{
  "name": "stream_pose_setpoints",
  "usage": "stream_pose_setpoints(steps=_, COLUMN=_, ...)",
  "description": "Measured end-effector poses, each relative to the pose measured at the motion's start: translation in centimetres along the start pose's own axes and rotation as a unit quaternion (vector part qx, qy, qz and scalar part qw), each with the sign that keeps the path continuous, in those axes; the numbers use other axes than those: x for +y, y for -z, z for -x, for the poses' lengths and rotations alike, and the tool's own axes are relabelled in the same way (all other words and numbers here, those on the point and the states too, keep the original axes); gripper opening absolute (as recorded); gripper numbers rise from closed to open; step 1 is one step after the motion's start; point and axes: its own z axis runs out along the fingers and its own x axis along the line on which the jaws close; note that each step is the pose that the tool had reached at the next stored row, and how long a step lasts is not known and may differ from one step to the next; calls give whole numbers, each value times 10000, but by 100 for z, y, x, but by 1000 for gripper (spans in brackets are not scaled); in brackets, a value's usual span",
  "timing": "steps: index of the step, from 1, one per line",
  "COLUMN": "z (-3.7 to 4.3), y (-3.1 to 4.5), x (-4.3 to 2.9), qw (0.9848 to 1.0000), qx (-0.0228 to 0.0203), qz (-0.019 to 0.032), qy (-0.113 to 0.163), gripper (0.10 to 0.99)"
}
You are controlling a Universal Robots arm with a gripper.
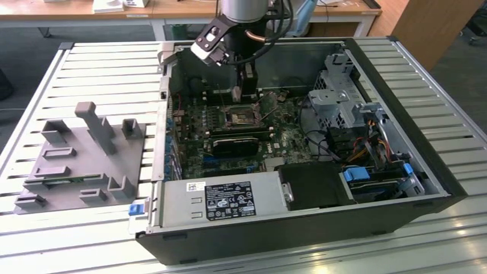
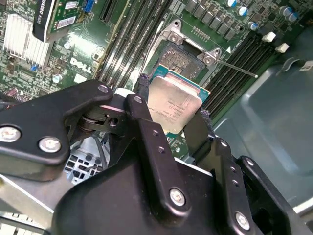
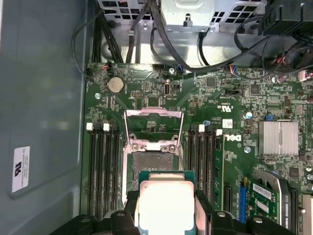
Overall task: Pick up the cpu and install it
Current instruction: 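Place the cpu into insertion slot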
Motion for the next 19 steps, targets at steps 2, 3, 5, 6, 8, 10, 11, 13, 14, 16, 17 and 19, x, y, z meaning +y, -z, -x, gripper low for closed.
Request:
stream_pose_setpoints(steps=2, z=0, y=-16, x=0, qw=10000, qx=0, qz=0, qy=0, gripper=537)
stream_pose_setpoints(steps=3, z=0, y=-22, x=2, qw=10000, qx=0, qz=0, qy=1, gripper=537)
stream_pose_setpoints(steps=5, z=1, y=-38, x=14, qw=10000, qx=0, qz=-1, qy=1, gripper=537)
stream_pose_setpoints(steps=6, z=0, y=-49, x=17, qw=10000, qx=-1, qz=-1, qy=0, gripper=537)
stream_pose_setpoints(steps=8, z=0, y=-79, x=17, qw=10000, qx=-4, qz=-1, qy=3, gripper=537)
stream_pose_setpoints(steps=10, z=-2, y=-116, x=16, qw=10000, qx=-6, qz=-1, qy=14, gripper=537)
stream_pose_setpoints(steps=11, z=-4, y=-134, x=16, qw=10000, qx=-9, qz=-1, qy=17, gripper=537)
stream_pose_setpoints(steps=13, z=-6, y=-169, x=15, qw=10000, qx=-11, qz=-2, qy=18, gripper=537)
stream_pose_setpoints(steps=14, z=-6, y=-185, x=15, qw=10000, qx=-12, qz=-1, qy=18, gripper=537)
stream_pose_setpoints(steps=16, z=-8, y=-208, x=17, qw=10000, qx=-23, qz=-2, qy=18, gripper=537)
stream_pose_setpoints(steps=17, z=-8, y=-219, x=17, qw=10000, qx=-24, qz=-2, qy=18, gripper=537)
stream_pose_setpoints(steps=19, z=-8, y=-246, x=18, qw=10000, qx=-26, qz=-2, qy=18, gripper=537)
